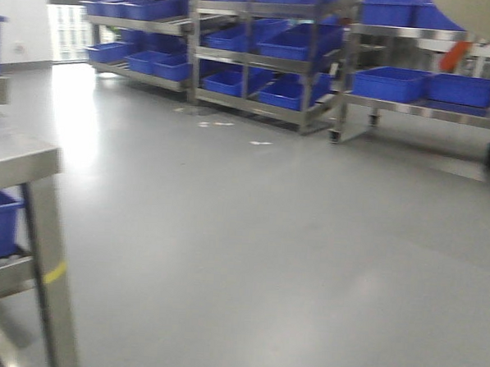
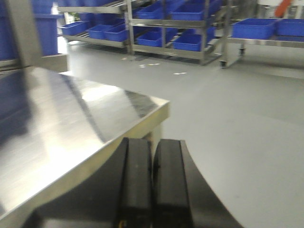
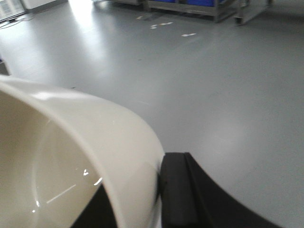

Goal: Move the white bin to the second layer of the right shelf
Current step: 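Turn the base away from the table carrying the bin in the right gripper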

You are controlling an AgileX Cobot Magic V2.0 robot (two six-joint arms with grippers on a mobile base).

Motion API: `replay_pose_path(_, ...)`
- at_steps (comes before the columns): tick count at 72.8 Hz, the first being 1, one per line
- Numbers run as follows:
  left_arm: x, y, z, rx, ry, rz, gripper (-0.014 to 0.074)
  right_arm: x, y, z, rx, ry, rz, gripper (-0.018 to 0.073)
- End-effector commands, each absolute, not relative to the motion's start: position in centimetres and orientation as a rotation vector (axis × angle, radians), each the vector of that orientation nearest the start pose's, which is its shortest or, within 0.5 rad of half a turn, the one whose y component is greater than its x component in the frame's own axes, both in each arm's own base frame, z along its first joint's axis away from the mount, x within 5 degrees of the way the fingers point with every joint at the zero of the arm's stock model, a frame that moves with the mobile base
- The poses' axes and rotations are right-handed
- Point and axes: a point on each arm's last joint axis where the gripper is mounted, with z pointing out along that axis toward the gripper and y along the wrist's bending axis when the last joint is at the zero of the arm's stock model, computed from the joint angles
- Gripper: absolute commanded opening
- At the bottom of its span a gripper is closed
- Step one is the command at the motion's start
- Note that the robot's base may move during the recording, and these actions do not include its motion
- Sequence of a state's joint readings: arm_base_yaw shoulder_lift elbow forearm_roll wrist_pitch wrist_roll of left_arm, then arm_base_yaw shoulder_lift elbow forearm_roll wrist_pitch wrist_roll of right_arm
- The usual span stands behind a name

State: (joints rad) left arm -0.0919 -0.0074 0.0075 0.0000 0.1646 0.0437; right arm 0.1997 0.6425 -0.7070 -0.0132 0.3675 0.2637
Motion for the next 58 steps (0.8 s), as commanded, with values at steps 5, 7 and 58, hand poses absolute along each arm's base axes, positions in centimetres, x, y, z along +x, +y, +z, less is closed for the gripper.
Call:
replay_pose_path(5, 5.64, -0.55, 19.23, 0.108, 1.58, -0.046, 0.0085, 12.88, 2.48, 38.24, 0.046, 1.668, 0.327, 0.0055)
replay_pose_path(7, 5.64, -0.55, 19.23, 0.108, 1.58, -0.046, 0.0085, 12.88, 2.48, 38.24, 0.046, 1.668, 0.327, 0.0055)
replay_pose_path(58, 5.64, -0.55, 19.23, 0.108, 1.58, -0.046, 0.0085, 12.88, 2.48, 38.24, 0.046, 1.668, 0.327, 0.0055)
